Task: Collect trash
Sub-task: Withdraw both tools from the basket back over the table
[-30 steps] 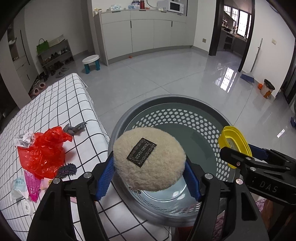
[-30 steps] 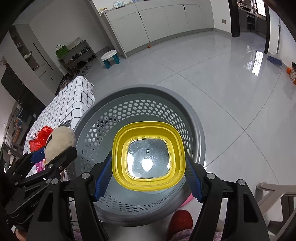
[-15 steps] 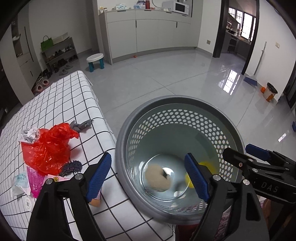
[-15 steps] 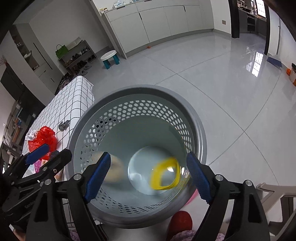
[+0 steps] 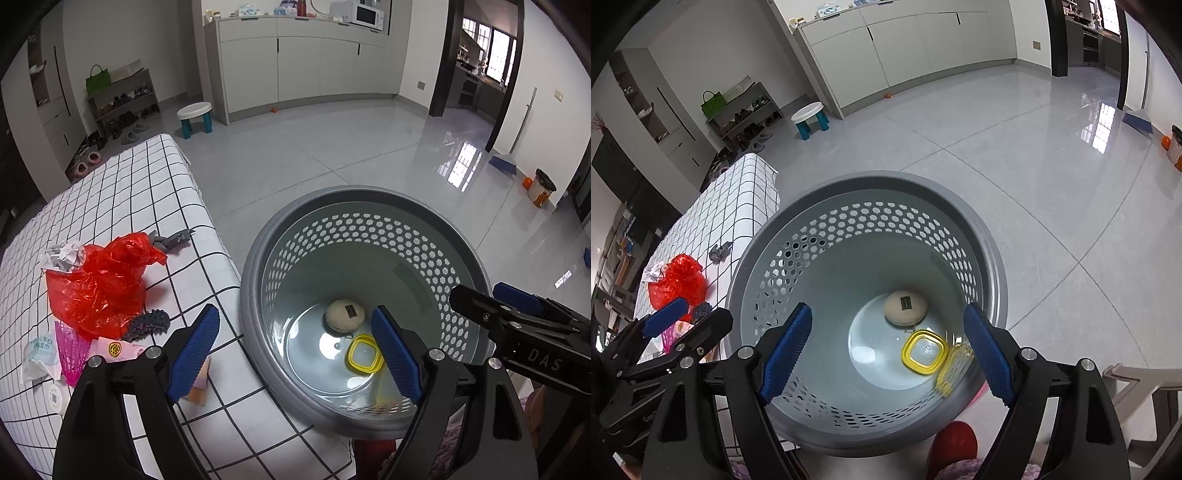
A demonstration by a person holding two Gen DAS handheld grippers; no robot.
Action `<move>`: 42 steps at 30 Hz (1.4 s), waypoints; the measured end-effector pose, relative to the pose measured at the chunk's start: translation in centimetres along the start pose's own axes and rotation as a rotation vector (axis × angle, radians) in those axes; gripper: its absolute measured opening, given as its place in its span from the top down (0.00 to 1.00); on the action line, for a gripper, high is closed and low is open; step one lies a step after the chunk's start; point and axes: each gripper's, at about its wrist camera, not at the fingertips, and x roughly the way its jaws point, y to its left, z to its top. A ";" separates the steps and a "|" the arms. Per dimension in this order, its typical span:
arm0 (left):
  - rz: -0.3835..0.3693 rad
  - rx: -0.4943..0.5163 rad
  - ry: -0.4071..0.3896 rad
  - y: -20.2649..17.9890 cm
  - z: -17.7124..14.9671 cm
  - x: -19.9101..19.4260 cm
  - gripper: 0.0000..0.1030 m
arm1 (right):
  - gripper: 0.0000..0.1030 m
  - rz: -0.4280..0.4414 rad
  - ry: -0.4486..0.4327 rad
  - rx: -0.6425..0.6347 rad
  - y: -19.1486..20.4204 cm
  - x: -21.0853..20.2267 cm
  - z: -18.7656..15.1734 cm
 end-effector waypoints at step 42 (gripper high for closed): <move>0.111 -0.149 -0.064 8.1 -5.6 -6.8 0.12 | 0.22 0.058 -0.034 -0.161 7.8 -1.5 -2.7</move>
